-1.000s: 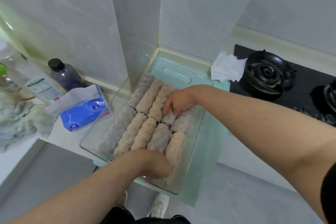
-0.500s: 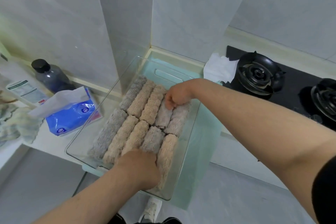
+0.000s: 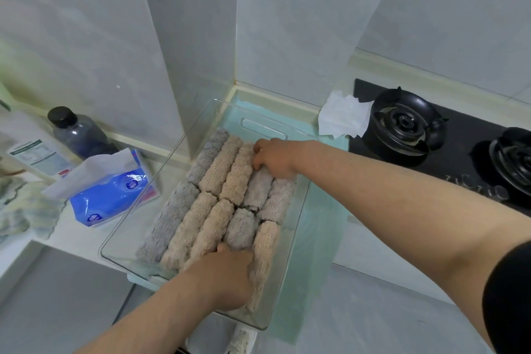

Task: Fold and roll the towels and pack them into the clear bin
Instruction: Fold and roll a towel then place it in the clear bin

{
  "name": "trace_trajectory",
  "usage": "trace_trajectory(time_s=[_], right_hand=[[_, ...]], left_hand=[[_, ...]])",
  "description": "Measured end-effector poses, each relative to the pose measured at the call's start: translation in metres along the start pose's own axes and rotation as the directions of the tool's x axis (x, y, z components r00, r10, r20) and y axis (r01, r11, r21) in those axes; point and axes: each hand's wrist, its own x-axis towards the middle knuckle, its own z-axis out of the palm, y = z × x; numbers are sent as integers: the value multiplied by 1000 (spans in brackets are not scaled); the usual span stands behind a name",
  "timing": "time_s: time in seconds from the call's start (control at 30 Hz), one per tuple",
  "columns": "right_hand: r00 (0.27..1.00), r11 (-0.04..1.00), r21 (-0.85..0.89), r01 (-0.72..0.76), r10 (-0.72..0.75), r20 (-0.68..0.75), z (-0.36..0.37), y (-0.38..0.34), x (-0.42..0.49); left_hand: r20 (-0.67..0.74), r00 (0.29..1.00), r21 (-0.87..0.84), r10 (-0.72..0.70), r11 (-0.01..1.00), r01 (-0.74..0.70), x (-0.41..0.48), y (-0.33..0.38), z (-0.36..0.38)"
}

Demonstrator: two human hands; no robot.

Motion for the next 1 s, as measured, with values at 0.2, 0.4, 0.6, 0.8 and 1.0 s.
trace_trajectory(time_s=[0.2, 0.4, 0.6, 0.8, 1.0], right_hand=[[997, 975, -221, -7, 23, 68, -3, -10, 6], [980, 948, -318, -13, 76, 186, -6, -19, 14], [998, 986, -166, 9, 2, 66, -23, -12, 11], [996, 996, 30, 82, -83, 40, -21, -11, 21], [996, 998, 12, 59, -60, 65, -11, -12, 27]], left_hand=[[33, 999, -29, 16, 999, -15, 1, 1, -7], [62, 998, -36, 28, 999, -25, 0, 1, -13], [-108, 993, 20, 44, 999, -42, -20, -3, -18], [-154, 969, -99, -194, 979, 180, -23, -23, -24], [-14, 990, -187, -142, 973, 137, -9, -24, -42]])
